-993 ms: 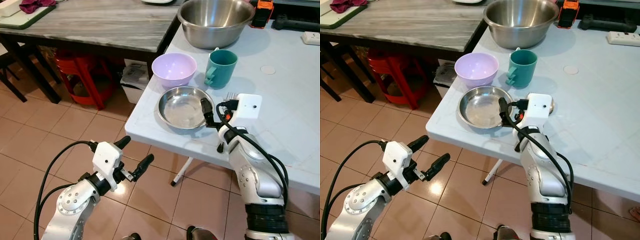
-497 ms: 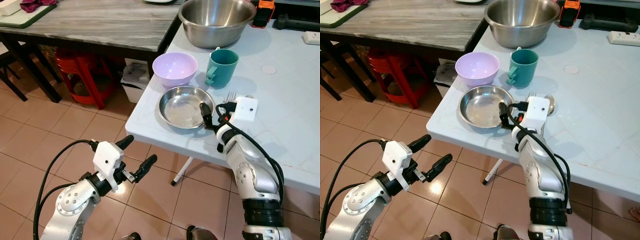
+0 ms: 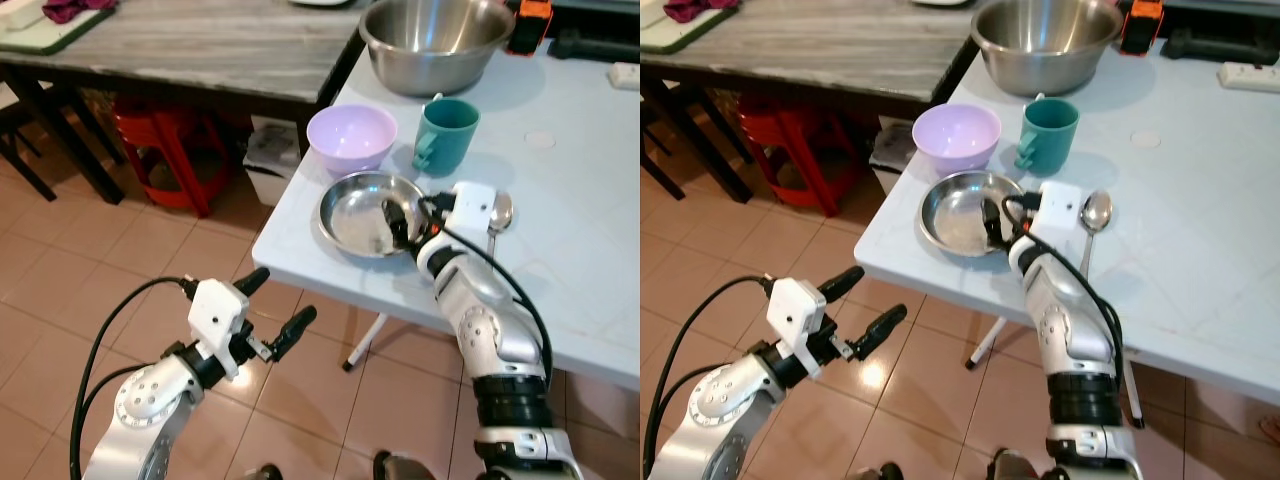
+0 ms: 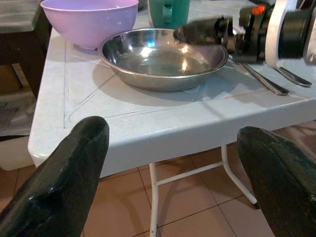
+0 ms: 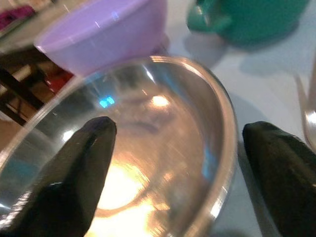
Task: Setting the table
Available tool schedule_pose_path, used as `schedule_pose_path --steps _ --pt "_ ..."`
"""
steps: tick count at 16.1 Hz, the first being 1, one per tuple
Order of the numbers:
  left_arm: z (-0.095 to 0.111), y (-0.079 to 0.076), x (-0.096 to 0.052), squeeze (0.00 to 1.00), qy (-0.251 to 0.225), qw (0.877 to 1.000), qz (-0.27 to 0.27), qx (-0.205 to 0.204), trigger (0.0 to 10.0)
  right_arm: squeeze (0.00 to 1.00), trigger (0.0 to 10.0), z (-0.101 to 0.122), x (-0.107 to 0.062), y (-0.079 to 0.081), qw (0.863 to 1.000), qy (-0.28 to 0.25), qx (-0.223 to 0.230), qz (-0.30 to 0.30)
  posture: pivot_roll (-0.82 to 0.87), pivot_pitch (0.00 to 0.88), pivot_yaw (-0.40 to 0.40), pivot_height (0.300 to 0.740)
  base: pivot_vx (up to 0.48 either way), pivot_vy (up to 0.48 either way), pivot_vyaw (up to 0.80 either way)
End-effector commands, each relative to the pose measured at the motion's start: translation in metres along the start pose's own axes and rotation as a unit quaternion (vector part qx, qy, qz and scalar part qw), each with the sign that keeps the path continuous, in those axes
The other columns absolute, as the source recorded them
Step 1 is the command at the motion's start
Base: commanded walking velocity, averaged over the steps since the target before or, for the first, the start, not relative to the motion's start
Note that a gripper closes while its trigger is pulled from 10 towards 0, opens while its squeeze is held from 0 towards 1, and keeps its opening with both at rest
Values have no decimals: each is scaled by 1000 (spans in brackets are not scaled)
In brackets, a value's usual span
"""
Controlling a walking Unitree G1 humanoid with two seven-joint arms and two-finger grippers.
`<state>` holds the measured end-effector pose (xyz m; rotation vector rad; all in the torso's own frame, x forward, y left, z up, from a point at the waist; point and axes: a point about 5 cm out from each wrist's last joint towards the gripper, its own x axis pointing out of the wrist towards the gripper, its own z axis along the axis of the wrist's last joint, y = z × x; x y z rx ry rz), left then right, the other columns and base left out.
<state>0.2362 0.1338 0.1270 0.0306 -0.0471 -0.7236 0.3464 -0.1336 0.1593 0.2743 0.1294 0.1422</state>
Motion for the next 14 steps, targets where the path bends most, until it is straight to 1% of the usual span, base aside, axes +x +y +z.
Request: schedule_pose_path --steps 1,3,6,8,11,14 --pt "-2 0 -3 0 6 1000 3 -4 10000 0 0 -1 3 1 1000 12 -4 -6 -137 188 69 740 0 0 0" --pt "-2 0 -3 0 6 1000 5 -5 10000 0 0 -4 4 -4 999 28 -3 -17 -137 189 65 740 0 0 0" --pt "-2 0 -3 0 5 1000 7 -5 10000 0 0 -2 6 -7 999 26 2 -17 -138 192 65 740 0 0 0" --pt "-2 -1 -3 0 5 1000 4 -6 10000 0 0 -2 7 -6 1000 28 6 -12 -138 194 66 740 0 0 0" --pt "-2 -1 -7 0 9 1000 -28 2 10000 0 0 -1 9 -3 999 37 0 -1 -138 196 61 740 0 0 0" --pt "-2 2 -6 0 10 1000 -27 5 10000 0 0 -1 12 1 999 41 -2 9 -141 196 62 740 0 0 0"
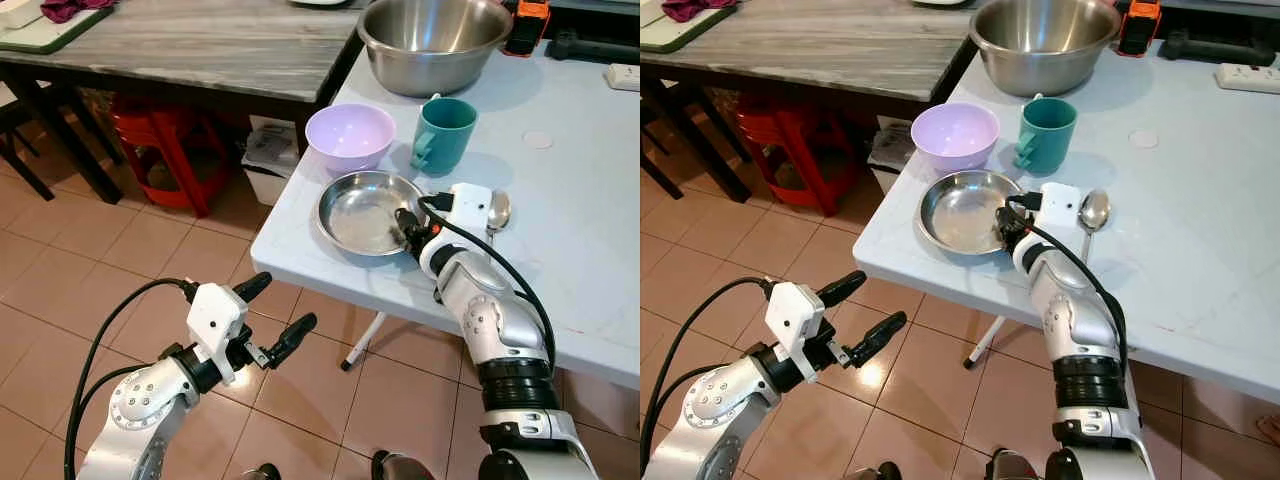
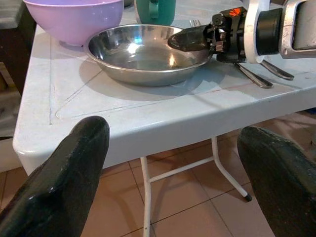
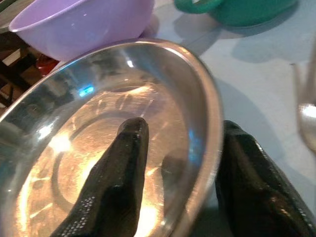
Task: Setting the table
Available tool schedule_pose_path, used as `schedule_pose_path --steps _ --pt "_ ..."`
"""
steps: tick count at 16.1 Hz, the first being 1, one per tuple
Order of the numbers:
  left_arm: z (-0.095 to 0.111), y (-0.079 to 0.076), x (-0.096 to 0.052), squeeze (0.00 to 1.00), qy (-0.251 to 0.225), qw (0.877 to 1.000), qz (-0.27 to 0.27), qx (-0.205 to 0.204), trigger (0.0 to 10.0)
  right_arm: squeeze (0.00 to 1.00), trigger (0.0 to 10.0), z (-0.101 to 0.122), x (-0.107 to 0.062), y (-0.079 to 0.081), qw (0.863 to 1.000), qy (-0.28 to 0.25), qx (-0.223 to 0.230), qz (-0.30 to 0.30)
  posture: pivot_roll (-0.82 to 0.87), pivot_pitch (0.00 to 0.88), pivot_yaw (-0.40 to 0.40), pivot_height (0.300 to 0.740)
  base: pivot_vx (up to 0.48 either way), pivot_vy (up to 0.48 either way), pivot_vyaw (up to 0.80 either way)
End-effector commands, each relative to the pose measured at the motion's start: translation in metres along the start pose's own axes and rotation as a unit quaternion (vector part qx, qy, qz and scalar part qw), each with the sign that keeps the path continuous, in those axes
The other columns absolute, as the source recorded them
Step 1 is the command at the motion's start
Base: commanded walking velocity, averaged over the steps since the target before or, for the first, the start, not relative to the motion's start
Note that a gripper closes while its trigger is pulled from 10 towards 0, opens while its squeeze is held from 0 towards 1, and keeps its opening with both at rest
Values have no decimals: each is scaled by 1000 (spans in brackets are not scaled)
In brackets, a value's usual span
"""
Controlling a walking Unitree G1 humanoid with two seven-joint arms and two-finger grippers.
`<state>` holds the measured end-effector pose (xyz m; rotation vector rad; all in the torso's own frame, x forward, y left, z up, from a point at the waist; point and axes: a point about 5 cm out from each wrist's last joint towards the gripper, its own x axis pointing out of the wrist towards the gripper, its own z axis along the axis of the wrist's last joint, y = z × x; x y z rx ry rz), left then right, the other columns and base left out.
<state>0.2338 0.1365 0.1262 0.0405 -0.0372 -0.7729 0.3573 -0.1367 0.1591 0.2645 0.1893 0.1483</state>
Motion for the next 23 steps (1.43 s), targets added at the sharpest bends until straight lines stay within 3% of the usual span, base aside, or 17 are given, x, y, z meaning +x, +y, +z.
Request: schedule_pose_path --steps 1,5,12,15,17,19,21,23 --pt "-1 2 -2 0 3 1000 -1 2 10000 0 0 -3 3 7 1000 14 0 18 -142 195 63 740 0 0 0" --pt "-2 -2 -1 0 2 1000 -8 -1 10000 0 0 -2 12 20 999 24 -6 35 -138 190 65 740 0 0 0" --pt "-3 -2 -2 0 0 1000 -7 -7 10000 0 0 -19 8 3 997 63 24 -20 -135 187 62 740 0 0 0" --pt "-1 3 0 0 -4 1000 1 -1 10000 0 0 -20 1 6 997 61 48 -20 -138 183 65 740 0 0 0" --pt "-1 11 1 0 -5 1000 27 -1 10000 0 0 -19 -5 7 997 46 53 -18 -141 177 63 740 0 0 0" --pt "1 33 4 0 -12 994 108 -6 10000 0 0 -16 -18 12 1000 15 22 -8 -143 170 61 740 0 0 0" --pt "2 50 4 0 -15 986 167 -5 10000 0 0 -14 -31 11 999 -14 46 -13 -146 161 62 740 0 0 0" --pt "1 63 3 0 -17 978 208 -7 10000 0 3608 -14 -48 10 999 -35 32 -18 -152 148 66 740 0 0 0"
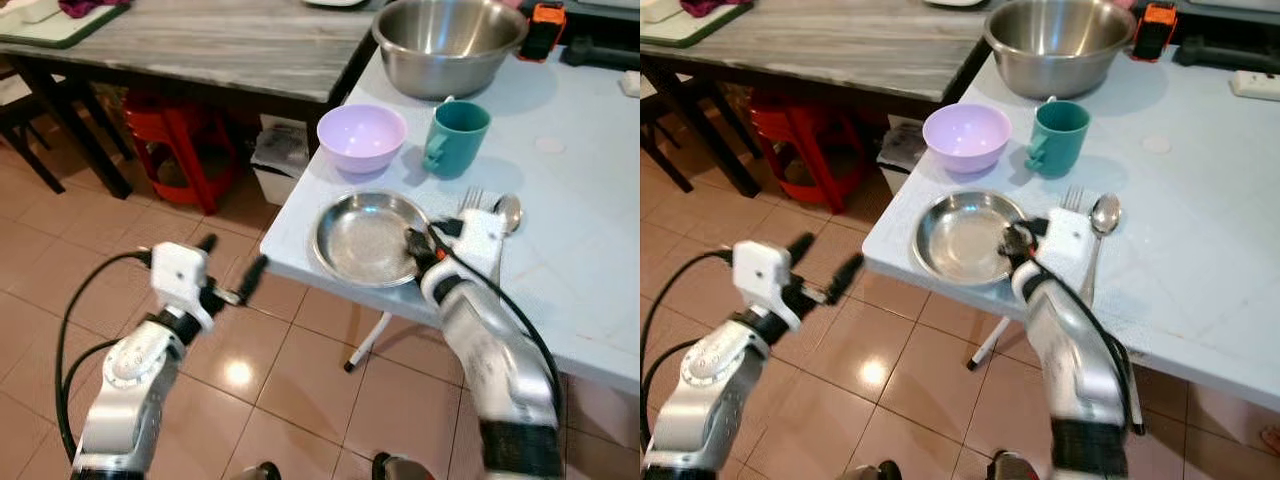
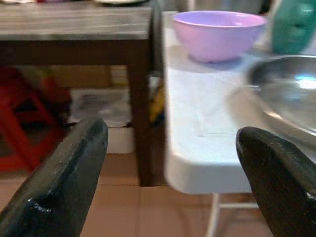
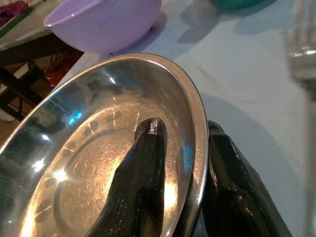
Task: Setting the table
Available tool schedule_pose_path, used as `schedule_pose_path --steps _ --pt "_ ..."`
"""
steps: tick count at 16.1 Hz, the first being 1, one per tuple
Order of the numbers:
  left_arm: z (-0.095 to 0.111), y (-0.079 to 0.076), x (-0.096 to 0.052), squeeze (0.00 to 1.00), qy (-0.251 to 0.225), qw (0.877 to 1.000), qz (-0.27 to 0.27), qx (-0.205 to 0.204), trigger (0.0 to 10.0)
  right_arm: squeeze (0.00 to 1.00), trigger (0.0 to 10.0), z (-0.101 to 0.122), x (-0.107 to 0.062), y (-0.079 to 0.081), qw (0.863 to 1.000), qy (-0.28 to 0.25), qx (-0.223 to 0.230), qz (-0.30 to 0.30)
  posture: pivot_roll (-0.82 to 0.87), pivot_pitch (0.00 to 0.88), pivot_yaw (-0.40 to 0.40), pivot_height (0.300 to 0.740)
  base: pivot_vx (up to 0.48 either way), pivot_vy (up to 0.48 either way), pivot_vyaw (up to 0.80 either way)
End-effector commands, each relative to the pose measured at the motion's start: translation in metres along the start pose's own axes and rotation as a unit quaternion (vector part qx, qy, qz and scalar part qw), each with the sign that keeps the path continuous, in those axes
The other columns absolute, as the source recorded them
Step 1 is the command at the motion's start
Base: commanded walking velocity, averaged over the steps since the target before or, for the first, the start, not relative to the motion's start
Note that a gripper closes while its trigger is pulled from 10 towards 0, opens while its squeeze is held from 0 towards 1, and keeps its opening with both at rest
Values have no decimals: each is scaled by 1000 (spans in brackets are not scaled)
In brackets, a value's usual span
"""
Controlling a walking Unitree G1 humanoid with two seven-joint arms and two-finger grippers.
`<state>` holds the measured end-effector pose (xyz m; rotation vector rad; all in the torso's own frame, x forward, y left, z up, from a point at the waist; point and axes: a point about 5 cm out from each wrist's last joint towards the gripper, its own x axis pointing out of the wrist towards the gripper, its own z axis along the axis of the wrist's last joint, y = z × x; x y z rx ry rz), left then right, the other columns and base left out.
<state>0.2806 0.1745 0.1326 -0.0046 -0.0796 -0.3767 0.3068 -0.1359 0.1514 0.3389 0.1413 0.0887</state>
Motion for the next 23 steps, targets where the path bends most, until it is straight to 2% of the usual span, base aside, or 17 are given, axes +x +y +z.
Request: schedule_pose_path --steps 1,2,4,9,17,23 --pt "-3 7 -2 0 4 1000 19 2 10000 0 6706 4 -6 4 1000 -13 -1 1 -157 144 64 740 0 0 0" --pt "-4 9 -1 0 5 1000 29 -8 10000 0 10000 6 -9 0 1000 -26 -6 -14 -160 143 66 740 0 0 0" --pt "-6 9 5 0 3 999 34 -15 10000 0 10000 7 -13 -5 999 -32 -10 -30 -170 133 71 740 0 0 -366" --pt "-7 7 13 0 -3 999 40 -30 10000 0 10000 9 -16 -3 998 -43 -16 -32 -175 131 76 740 0 165 -742" --pt "-9 5 16 0 -8 999 42 -35 10000 0 10000 14 -12 7 998 -60 -24 -16 -173 127 70 740 0 350 -110" --pt "-9 2 18 0 -8 999 36 -35 10000 0 10000 17 -10 10 997 -70 -22 -15 -175 127 76 740 0 382 -683"
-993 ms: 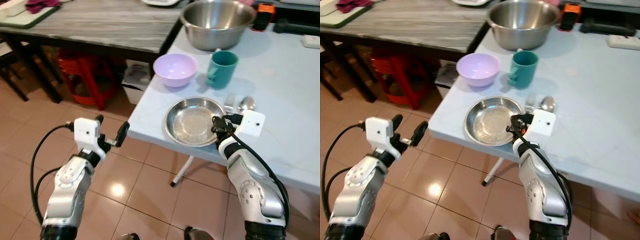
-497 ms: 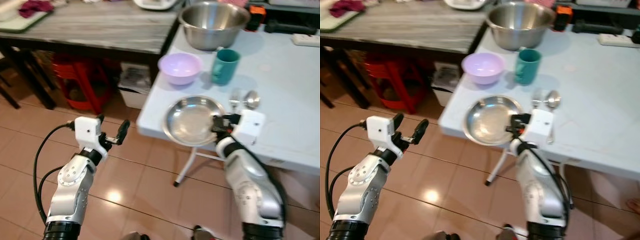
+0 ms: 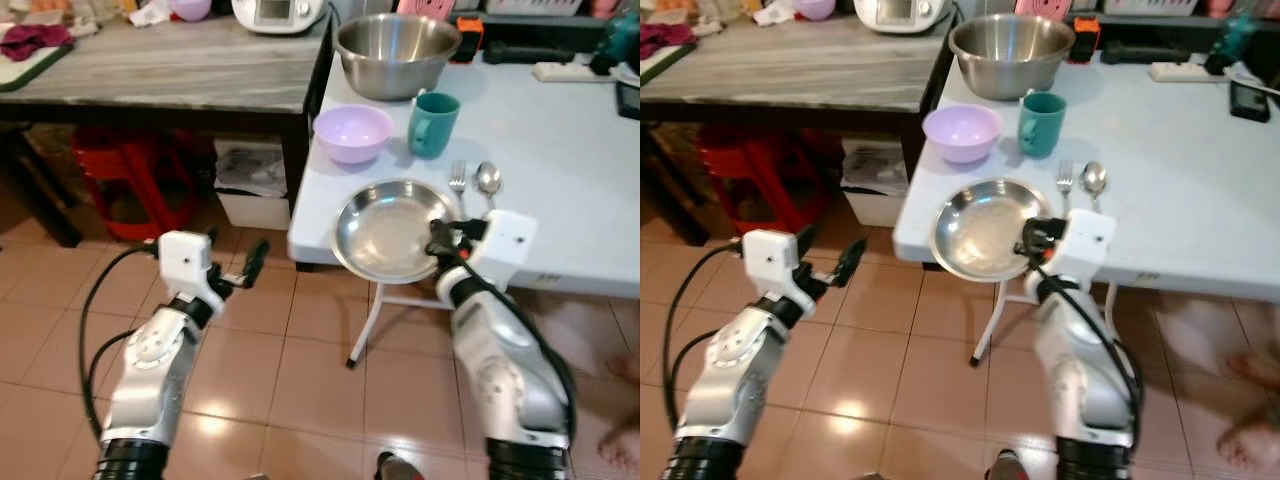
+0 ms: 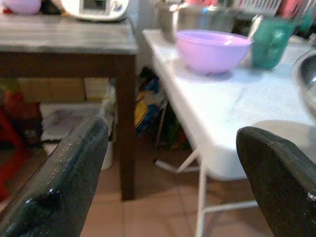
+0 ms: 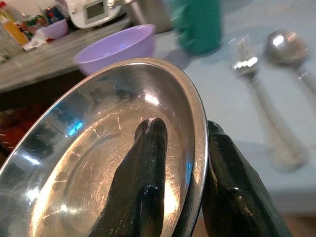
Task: Setting the table
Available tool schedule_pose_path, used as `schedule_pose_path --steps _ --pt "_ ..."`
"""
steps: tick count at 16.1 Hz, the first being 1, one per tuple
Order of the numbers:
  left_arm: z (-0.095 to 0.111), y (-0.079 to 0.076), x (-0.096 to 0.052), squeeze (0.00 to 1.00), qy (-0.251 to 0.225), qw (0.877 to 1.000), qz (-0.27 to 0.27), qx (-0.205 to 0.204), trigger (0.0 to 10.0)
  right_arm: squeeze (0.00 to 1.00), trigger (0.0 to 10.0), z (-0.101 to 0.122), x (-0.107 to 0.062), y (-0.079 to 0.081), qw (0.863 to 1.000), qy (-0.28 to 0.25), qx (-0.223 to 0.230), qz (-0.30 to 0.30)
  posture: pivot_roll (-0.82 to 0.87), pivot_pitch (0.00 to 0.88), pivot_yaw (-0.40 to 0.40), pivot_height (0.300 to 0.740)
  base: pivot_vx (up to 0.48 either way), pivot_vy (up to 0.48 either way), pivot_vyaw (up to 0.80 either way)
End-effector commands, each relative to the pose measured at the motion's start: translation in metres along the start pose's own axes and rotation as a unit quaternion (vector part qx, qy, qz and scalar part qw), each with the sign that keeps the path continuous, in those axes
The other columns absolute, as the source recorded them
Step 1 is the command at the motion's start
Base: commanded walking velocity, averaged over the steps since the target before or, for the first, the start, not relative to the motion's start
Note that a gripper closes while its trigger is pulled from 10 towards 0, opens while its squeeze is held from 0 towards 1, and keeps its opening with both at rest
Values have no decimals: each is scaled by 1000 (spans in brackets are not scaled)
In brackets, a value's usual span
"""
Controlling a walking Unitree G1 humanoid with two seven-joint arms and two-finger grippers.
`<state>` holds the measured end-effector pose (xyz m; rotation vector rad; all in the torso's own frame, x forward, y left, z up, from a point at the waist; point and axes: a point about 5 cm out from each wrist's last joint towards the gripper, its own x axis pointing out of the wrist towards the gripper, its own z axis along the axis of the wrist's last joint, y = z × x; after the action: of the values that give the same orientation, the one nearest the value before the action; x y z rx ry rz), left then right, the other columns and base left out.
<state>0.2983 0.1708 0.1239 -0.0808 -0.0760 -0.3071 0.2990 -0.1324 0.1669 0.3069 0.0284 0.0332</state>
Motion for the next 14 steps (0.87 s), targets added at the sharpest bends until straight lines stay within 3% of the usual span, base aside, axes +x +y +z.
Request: schedule_pose_path --steps 1,7,14 --pt "1 -2 1 0 -3 1000 -1 0 10000 0 10000 5 0 1 1000 -11 -4 3 -174 126 78 740 0 382 -669" --pt "1 -4 4 0 -7 1000 -4 -2 10000 0 10000 7 1 1 1000 -20 -3 2 -173 125 80 740 0 391 -568" --pt "1 -10 7 0 -9 1000 -10 -7 10000 0 10000 12 2 -3 999 -41 -11 -6 -176 120 81 740 0 395 0"
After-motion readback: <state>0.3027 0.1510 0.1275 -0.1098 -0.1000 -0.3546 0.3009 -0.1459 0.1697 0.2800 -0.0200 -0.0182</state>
